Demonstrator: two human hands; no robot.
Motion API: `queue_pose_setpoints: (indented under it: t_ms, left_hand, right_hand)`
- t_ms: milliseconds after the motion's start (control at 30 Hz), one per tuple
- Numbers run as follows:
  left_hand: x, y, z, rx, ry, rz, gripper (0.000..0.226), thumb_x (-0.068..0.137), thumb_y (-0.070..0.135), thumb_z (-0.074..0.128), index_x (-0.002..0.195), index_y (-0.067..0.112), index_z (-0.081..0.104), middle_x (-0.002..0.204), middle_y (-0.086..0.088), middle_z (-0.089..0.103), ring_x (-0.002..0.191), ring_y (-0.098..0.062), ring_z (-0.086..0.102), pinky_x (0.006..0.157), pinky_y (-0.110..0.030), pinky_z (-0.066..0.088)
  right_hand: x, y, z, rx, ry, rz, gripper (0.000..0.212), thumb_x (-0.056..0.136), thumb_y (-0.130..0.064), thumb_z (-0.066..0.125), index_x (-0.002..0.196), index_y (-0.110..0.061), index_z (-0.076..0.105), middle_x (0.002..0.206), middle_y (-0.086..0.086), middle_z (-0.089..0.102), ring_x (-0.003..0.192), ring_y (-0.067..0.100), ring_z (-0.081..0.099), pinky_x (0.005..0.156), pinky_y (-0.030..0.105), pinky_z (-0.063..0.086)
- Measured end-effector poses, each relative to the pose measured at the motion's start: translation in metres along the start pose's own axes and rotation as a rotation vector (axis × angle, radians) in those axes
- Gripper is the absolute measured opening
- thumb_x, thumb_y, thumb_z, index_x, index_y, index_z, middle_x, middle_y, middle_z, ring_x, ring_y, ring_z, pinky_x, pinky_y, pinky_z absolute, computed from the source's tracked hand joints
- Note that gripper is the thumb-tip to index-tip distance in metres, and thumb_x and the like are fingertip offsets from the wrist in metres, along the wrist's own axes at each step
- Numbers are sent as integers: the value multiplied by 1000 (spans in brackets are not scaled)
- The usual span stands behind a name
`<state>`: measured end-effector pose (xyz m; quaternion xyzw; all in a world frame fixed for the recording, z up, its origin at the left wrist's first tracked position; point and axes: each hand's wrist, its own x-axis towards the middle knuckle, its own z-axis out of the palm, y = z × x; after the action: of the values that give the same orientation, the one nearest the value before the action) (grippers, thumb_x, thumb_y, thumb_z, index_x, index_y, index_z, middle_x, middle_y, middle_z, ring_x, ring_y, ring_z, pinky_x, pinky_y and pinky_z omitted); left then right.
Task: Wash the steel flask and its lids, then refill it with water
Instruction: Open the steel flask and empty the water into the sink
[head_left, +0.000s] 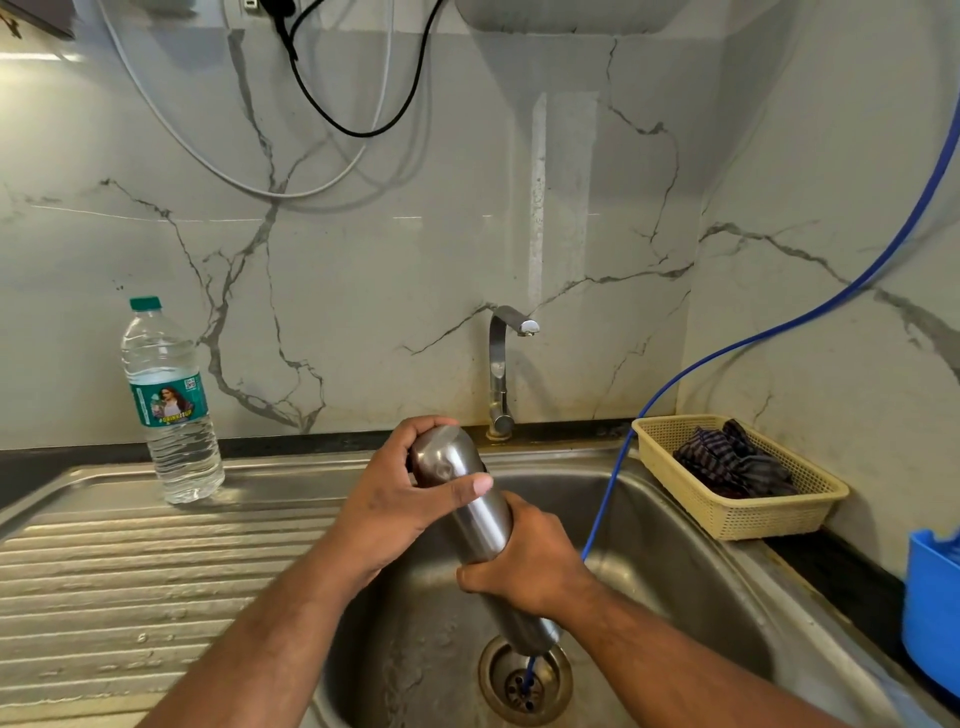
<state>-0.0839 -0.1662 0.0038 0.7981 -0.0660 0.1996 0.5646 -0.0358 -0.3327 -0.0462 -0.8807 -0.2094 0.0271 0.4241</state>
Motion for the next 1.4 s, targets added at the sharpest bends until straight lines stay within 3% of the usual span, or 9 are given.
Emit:
queue_pose_setpoints:
  t_ms: [200,267,400,533,667,833,1000,1167,1400]
  left_hand:
    - [4,-8,-9,-168,-201,-78,74,75,18,78,138,47,50,135,4,61,121,-18,62,101,-33,53]
    - [5,-9,-11,-211,-204,-57,77,77,14,86,141,40,53,135,4,64,123,-17,63,103,-33,53]
    - [6,-4,-10,-181,-17,-9,76,63,29,96,132,37,63,124,5,71,114,-13,68,96,-34,57]
    - [9,0,-15,-202,271,-31,68,65,36,88,128,31,64,115,2,73,104,-11,71,87,-26,57]
    - [15,-25,-23,-33,289,-175,80,62,59,85,132,28,62,117,2,72,110,-17,67,97,-40,56]
    - [8,-73,-12,424,52,-246,66,71,32,93,128,26,60,118,5,65,103,-12,61,80,-21,47]
    - [9,-88,4,763,-259,-265,73,71,35,91,134,31,54,123,10,60,108,-9,55,88,-22,42]
    - [25,-89,24,996,-572,-300,65,69,38,91,125,26,60,114,6,65,102,-14,63,82,-27,54]
    - [46,-98,56,1220,-811,-338,68,84,24,79,145,21,51,140,-2,59,125,-23,59,100,-35,52]
  right_hand:
    - [3,6,-1,16,0,13,72,65,-38,91,125,-33,52,101,-18,59,88,1,60,65,12,45]
    - [4,8,-2,23,3,17,71,65,-37,91,125,-33,53,100,-17,60,88,0,60,64,11,44]
    - [7,11,-3,44,10,28,72,63,-37,92,124,-32,56,102,-15,63,90,2,62,68,14,48]
    - [8,14,-4,50,22,62,70,62,-37,92,121,-30,57,101,-13,64,88,3,63,70,17,51]
    - [10,15,-9,70,50,105,71,62,-37,93,122,-28,56,102,-11,64,89,5,63,74,20,53]
    - [9,17,-14,123,101,138,74,63,-36,94,128,-25,58,106,-9,63,92,9,63,68,18,46]
    - [10,17,-18,133,110,159,76,63,-36,93,129,-24,59,107,-8,63,94,11,63,74,21,48]
    - [11,18,-18,161,88,172,76,66,-34,93,132,-23,57,109,-6,62,96,12,62,75,22,48]
    - [14,21,-18,202,78,168,74,65,-32,93,129,-25,56,103,-9,62,82,-1,57,62,15,42]
